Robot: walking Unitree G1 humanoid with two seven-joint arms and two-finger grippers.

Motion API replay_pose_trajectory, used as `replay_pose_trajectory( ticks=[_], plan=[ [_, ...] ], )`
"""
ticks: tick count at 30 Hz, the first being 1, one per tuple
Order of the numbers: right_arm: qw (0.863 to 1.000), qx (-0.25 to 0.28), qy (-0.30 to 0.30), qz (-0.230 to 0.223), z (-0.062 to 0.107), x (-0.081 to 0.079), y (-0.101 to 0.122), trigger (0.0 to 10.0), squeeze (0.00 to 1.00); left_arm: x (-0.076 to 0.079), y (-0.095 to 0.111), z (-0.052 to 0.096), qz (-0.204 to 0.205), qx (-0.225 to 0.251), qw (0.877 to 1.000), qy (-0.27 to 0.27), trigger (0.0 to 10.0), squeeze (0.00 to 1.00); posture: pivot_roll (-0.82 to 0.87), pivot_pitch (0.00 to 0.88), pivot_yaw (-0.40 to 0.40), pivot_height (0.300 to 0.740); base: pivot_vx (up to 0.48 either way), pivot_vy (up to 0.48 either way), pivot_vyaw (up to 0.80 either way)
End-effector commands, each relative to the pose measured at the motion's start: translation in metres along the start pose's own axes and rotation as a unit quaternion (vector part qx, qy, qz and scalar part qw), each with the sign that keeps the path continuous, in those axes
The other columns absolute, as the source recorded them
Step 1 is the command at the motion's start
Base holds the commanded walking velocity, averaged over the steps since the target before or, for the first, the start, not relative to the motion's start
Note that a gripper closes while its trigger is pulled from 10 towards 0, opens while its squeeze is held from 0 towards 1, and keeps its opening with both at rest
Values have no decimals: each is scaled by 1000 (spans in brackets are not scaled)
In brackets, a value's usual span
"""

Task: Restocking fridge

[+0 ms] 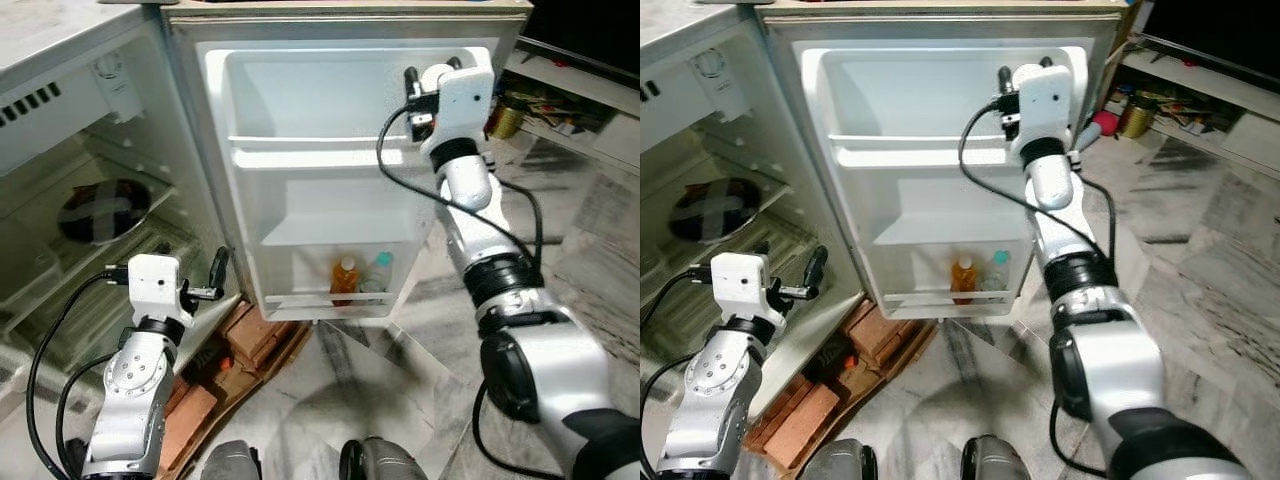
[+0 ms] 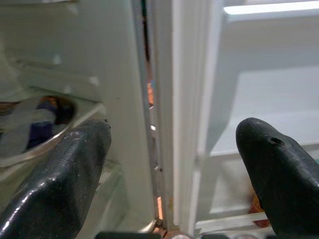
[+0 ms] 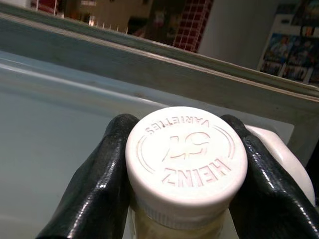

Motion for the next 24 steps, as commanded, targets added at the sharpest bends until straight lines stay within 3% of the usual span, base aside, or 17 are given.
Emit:
replay_pose_trajectory(
  ticks=[1,15,16,19,24],
  plan=[
    [996,-84,-33,-1,12,21,-35,10000,0,1,0,-1,-8,-2,1000,-6,10000,0,53,87,-21,740,0,0,0],
    [986,-164,-29,12,22,19,-63,10000,0,2,-2,0,-17,-10,1000,-8,10000,0,59,84,-26,740,0,0,0],
    [986,-162,-39,6,22,23,-62,10000,1000,2,-2,0,-18,-10,1000,-9,10000,0,59,84,-26,740,0,0,0],
    [987,-152,-46,-3,20,26,-58,10000,1000,2,-2,0,-18,-10,1000,-10,10000,0,59,84,-24,740,0,0,0],
    [994,-89,-69,-4,10,37,-32,10000,1000,4,-3,0,-22,-11,1000,-14,10000,0,56,85,-21,740,0,0,0]
  ],
)
Point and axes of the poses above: a point about 5 cm out from each wrist's last joint towards the gripper, its own z axis pointing back from the gripper into the wrist, its own y axis along the axis of the wrist's last joint, x = y × z, the point moved 3 cm from there along -z, pointing out of the wrist towards the gripper, and after that the axes turned 12 degrees about -z, right-handed, at the moved point
